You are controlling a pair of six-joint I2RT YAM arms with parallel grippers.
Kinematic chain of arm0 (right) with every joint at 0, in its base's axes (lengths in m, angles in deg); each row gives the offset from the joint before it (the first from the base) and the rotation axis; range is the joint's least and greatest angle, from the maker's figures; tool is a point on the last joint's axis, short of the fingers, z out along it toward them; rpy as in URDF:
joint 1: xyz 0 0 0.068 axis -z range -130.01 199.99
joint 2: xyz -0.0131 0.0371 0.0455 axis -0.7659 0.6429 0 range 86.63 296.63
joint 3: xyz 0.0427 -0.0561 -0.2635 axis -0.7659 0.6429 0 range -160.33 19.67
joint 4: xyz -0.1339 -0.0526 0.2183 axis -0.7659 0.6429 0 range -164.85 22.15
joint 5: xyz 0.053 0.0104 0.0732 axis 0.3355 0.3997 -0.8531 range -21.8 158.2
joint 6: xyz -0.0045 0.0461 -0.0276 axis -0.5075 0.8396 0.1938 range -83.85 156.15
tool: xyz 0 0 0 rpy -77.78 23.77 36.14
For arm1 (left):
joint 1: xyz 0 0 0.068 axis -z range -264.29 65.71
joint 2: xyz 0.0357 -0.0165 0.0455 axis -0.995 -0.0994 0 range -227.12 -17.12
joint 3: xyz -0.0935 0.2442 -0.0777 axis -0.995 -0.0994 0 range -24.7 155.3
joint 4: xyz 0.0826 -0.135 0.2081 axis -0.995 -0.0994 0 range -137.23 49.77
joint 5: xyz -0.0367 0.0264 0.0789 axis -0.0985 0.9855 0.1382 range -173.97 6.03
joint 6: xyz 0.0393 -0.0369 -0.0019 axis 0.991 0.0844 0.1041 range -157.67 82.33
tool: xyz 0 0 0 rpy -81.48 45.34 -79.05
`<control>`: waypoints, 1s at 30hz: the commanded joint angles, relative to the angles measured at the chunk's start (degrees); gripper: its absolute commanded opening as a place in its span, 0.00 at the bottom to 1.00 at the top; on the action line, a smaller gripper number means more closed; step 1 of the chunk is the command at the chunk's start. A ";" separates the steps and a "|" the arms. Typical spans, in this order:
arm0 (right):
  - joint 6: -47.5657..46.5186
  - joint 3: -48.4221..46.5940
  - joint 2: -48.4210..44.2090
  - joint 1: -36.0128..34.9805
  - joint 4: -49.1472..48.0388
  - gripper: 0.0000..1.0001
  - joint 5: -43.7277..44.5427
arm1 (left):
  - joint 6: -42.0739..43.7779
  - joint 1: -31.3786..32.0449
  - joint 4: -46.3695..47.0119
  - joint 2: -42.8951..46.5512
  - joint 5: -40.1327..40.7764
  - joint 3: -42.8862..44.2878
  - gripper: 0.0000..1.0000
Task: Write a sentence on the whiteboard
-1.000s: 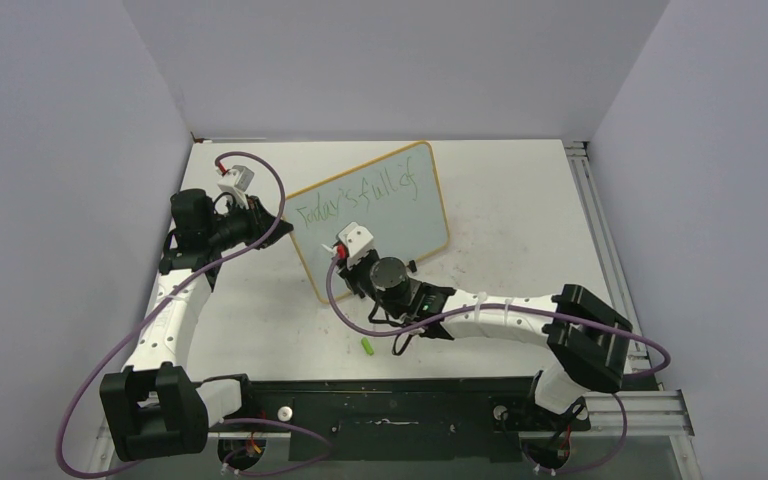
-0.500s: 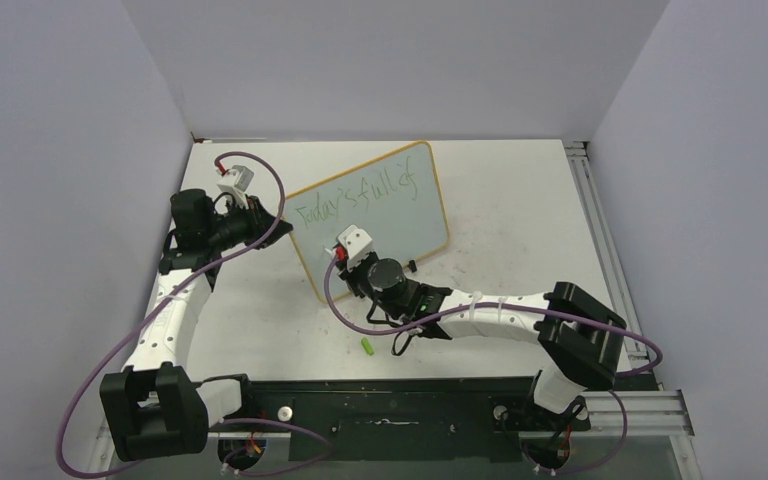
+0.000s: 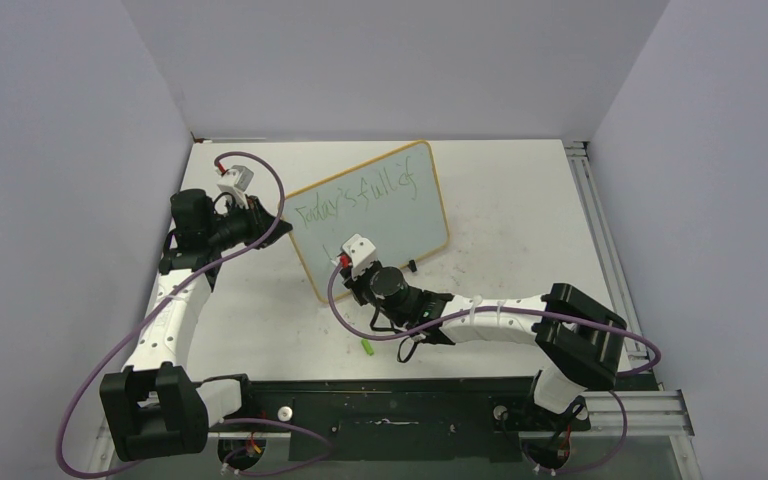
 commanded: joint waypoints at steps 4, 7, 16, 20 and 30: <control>0.61 -0.37 -2.32 0.13 -2.70 0.05 4.20 | 0.90 0.03 0.73 0.73 0.42 1.45 0.00; 0.13 -1.15 -2.11 0.18 -3.29 0.05 4.65 | 0.90 -0.04 0.73 0.80 0.42 1.46 0.00; -0.68 -1.90 -2.91 1.00 -3.66 0.05 6.02 | 0.97 0.03 0.73 0.89 0.41 1.46 0.00; -0.60 -1.31 -3.60 1.27 -3.81 0.05 6.77 | 0.97 0.02 0.73 0.92 0.40 1.46 0.00; 0.98 0.26 -3.28 1.65 -2.37 0.05 6.21 | 0.93 0.03 0.73 0.88 0.45 1.43 0.00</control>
